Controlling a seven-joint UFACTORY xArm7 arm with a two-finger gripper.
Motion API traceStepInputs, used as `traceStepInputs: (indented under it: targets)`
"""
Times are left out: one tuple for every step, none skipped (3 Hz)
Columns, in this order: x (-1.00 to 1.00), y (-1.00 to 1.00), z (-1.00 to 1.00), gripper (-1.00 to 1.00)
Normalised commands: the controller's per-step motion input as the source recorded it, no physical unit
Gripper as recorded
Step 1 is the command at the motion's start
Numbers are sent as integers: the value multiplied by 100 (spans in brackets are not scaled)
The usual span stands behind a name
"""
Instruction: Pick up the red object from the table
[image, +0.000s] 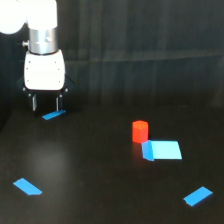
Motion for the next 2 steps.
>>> traceStepInputs:
  targets:
    - [6,-4,-3,100]
    - [14,2,-19,100]
